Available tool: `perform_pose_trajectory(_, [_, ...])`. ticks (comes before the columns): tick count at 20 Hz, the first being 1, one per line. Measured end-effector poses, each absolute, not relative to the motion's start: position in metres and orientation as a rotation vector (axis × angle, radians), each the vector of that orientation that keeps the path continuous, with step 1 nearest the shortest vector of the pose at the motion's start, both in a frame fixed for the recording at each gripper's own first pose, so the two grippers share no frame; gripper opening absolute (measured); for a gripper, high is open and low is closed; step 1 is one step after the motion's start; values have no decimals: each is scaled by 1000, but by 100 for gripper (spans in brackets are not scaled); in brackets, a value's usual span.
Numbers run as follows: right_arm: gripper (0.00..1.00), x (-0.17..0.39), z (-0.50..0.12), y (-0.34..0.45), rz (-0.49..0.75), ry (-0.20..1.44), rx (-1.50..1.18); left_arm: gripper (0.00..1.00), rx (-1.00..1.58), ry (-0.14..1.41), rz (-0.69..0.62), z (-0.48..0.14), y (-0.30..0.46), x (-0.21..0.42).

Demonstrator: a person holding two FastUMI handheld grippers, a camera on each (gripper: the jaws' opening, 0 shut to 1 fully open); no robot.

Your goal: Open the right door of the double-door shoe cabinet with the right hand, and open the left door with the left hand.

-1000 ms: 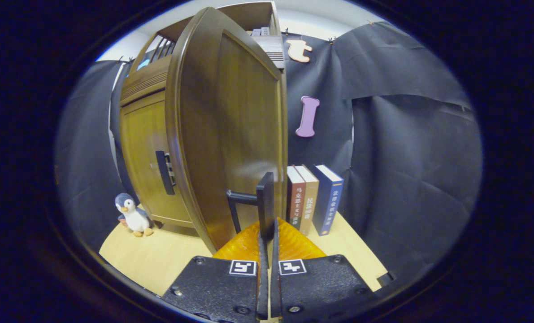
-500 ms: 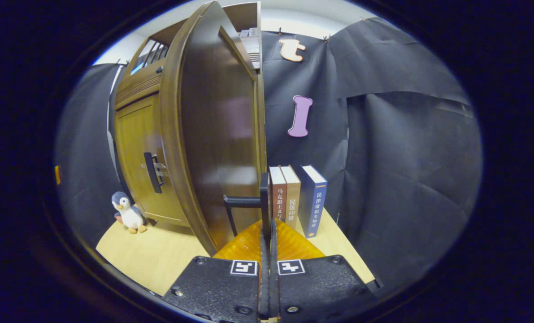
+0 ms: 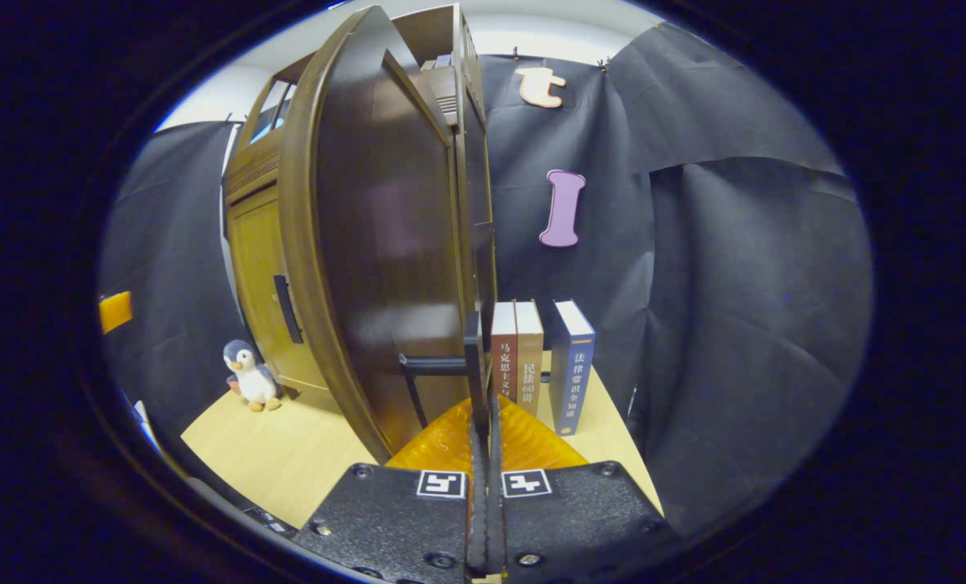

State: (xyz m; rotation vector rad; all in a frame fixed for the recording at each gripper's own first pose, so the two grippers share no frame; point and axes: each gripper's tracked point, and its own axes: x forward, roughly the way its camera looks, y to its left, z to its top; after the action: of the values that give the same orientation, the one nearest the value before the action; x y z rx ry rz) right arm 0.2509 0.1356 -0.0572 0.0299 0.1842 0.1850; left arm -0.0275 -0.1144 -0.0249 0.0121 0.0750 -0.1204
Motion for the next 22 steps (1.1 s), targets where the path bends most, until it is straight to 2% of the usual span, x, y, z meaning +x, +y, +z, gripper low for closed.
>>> perform_pose_trajectory(8, [4,251,-55,141,284,187,19,96,-2,71,-78,-17,-155,-16])
perform_pose_trajectory(11, [4,251,-55,140,291,188,21,96,5,66,-76,-17,-161,-11])
perform_pose_trajectory(13, [8,250,-54,138,270,185,34,96,8,69,-79,-18,-161,-9])
perform_pose_trajectory(15, [23,248,-56,136,236,197,53,96,6,74,-82,-20,-158,-6])
perform_pose_trajectory(16, [46,245,-55,137,224,199,62,96,7,74,-82,-20,-155,-4])
perform_pose_trajectory(17, [51,244,-52,134,205,185,64,96,10,72,-81,-21,-150,-3])
perform_pose_trajectory(18, [61,245,-47,132,180,166,55,96,14,70,-81,-21,-145,0])
perform_pose_trajectory(19, [65,251,-44,123,143,141,40,96,18,66,-81,-20,-139,3])
perform_pose_trajectory(22, [91,257,-29,113,67,63,27,96,28,57,-86,-19,-122,12])
